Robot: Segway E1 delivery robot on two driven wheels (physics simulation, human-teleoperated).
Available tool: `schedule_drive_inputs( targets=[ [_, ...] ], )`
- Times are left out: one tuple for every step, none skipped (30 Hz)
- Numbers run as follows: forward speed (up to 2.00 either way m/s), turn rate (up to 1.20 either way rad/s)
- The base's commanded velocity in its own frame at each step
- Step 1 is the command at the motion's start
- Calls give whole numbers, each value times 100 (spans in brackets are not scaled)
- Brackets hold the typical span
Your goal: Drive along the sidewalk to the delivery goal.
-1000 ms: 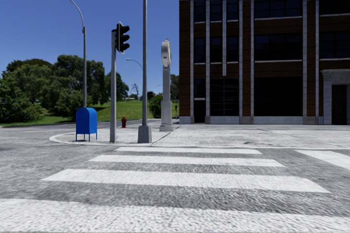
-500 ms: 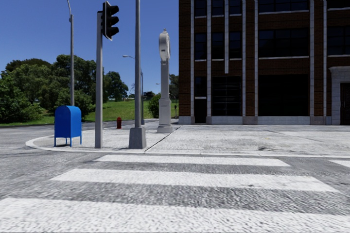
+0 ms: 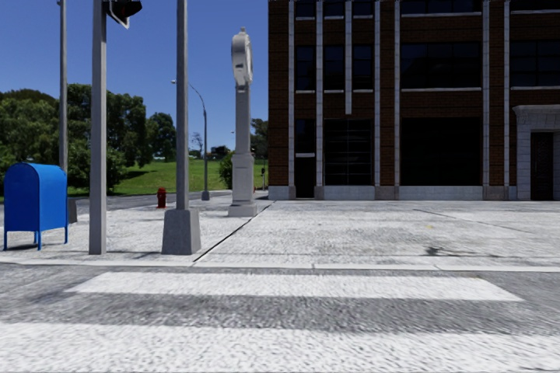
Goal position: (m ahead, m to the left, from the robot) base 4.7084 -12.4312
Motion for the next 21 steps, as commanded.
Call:
schedule_drive_inputs(
  targets=[
    [200, -29],
    [200, -29],
    [200, -29],
    [200, -29],
    [200, -29],
    [200, -29],
    [200, -29],
    [200, -33],
    [200, -37],
    [200, -37],
    [200, -41],
    [200, -44],
    [200, -46],
    [200, -46],
    [200, -50],
    [200, -53],
    [200, -54],
    [200, -54],
    [200, -54],
    [200, -54],
    [200, -54]
  ],
)
